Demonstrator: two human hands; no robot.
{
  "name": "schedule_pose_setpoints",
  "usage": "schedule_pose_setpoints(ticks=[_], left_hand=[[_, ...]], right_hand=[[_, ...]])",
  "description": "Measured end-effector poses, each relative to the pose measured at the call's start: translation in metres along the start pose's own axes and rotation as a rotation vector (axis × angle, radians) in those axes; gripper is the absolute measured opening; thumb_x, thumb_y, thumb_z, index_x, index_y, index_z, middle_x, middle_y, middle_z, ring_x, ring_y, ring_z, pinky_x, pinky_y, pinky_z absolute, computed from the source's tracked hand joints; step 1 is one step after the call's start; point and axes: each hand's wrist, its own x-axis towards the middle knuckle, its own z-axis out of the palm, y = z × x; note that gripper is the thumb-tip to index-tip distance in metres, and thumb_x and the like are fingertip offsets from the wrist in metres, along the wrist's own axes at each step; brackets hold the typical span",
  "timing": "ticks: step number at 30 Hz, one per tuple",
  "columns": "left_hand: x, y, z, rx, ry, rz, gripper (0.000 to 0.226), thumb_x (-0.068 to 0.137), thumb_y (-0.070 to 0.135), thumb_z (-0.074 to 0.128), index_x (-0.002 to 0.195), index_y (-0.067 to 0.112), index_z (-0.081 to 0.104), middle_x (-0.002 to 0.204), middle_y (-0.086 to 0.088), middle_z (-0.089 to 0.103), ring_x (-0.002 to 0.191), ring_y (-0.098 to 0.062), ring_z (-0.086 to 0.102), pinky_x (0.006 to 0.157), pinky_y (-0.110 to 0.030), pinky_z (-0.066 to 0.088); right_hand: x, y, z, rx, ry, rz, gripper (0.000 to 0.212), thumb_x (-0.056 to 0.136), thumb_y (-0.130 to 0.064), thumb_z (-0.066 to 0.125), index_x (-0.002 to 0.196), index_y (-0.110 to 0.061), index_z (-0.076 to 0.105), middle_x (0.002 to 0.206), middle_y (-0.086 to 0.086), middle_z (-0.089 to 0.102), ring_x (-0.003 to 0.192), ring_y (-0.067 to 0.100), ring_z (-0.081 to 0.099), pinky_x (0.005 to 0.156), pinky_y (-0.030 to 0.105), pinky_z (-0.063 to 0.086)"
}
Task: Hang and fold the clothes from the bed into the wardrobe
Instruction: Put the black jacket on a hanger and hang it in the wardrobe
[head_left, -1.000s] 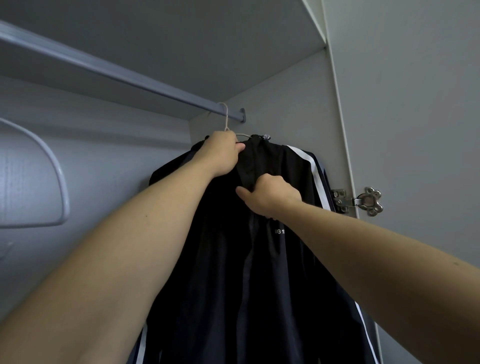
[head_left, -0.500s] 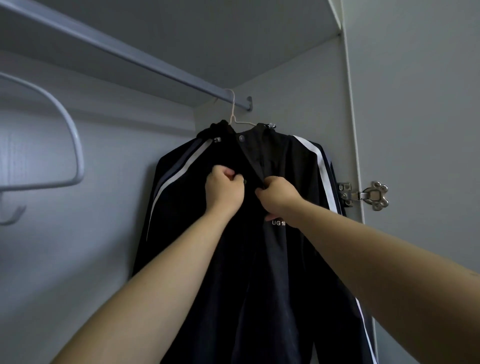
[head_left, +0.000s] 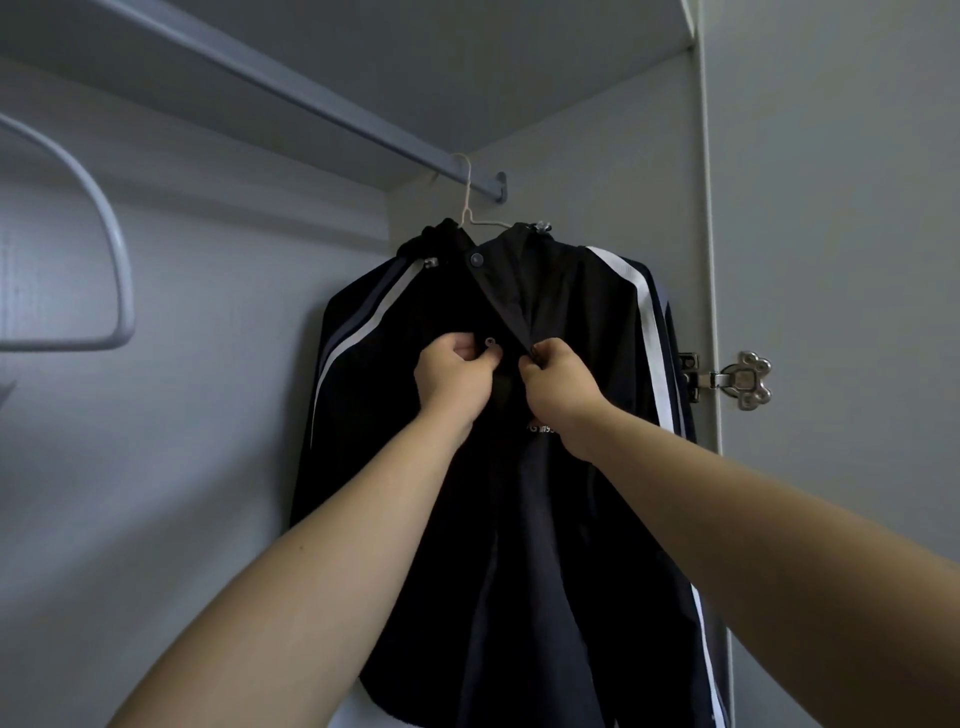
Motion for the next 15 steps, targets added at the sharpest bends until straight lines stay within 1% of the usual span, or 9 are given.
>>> schedule_pose_setpoints(ticks=[1,2,4,7,9,11,13,15], left_hand=[[0.001,0.000,-0.001,-0.002,0.007,0.000,0.035,0.091,0.021,0.075,0.124,0.018,0.066,0.087,0.019,0.057,0.077,0.006,0.053,0.064,-0.012,0.039],[0.002,-0.001,-0.002,0.000,0.009,0.002,0.035,0.090,0.021,0.075,0.124,0.018,0.066,0.088,0.018,0.057,0.077,0.006,0.052,0.064,-0.012,0.039],[0.002,0.000,-0.005,0.009,0.017,0.010,0.032,0.090,0.022,0.076,0.121,0.018,0.068,0.090,0.016,0.059,0.077,0.005,0.053,0.064,-0.013,0.039],[0.001,0.001,-0.009,0.016,0.015,0.038,0.023,0.090,0.020,0.076,0.113,0.018,0.071,0.089,0.015,0.063,0.078,0.005,0.056,0.065,-0.011,0.040],[0.000,0.003,-0.012,0.012,-0.003,0.057,0.021,0.090,0.019,0.076,0.110,0.018,0.071,0.091,0.013,0.065,0.080,0.004,0.058,0.066,-0.011,0.041],[-0.001,0.005,-0.015,0.013,-0.024,0.080,0.020,0.089,0.018,0.077,0.109,0.018,0.072,0.092,0.011,0.067,0.080,0.004,0.060,0.066,-0.010,0.042],[-0.001,0.007,-0.017,0.008,-0.044,0.098,0.020,0.088,0.016,0.078,0.108,0.017,0.073,0.093,0.010,0.069,0.080,0.004,0.062,0.065,-0.007,0.044],[0.000,0.008,-0.021,0.008,-0.060,0.103,0.022,0.087,0.015,0.078,0.109,0.016,0.074,0.095,0.008,0.071,0.080,0.005,0.064,0.063,-0.004,0.044]], right_hand=[[-0.002,0.000,0.000,-0.029,0.046,-0.010,0.013,0.103,-0.028,0.053,0.113,-0.019,0.051,0.095,0.001,0.063,0.077,0.014,0.063,0.057,0.027,0.052],[-0.004,-0.001,-0.001,-0.060,0.099,-0.031,0.013,0.102,-0.029,0.055,0.110,-0.020,0.050,0.092,-0.002,0.061,0.074,0.010,0.060,0.053,0.022,0.045],[-0.009,-0.001,-0.003,-0.109,0.172,-0.092,0.014,0.101,-0.031,0.058,0.107,-0.020,0.052,0.088,-0.007,0.059,0.072,0.002,0.056,0.053,0.016,0.037],[-0.011,-0.007,-0.002,-0.159,0.204,-0.140,0.012,0.101,-0.033,0.060,0.104,-0.021,0.058,0.086,-0.011,0.059,0.070,-0.004,0.051,0.053,0.009,0.031],[-0.006,-0.012,-0.001,-0.160,0.228,-0.119,0.015,0.100,-0.032,0.061,0.103,-0.018,0.066,0.083,-0.008,0.062,0.067,-0.004,0.051,0.052,0.009,0.031],[0.000,-0.018,0.001,-0.141,0.243,-0.066,0.019,0.099,-0.031,0.064,0.102,-0.014,0.072,0.083,-0.005,0.065,0.066,-0.002,0.052,0.052,0.013,0.035],[0.006,-0.023,0.003,-0.104,0.259,-0.013,0.016,0.097,-0.029,0.067,0.101,-0.015,0.074,0.082,-0.004,0.065,0.066,0.001,0.054,0.055,0.017,0.042],[0.009,-0.027,0.005,-0.076,0.269,0.002,0.013,0.095,-0.028,0.070,0.100,-0.017,0.075,0.080,-0.005,0.062,0.067,0.002,0.055,0.056,0.019,0.043]])
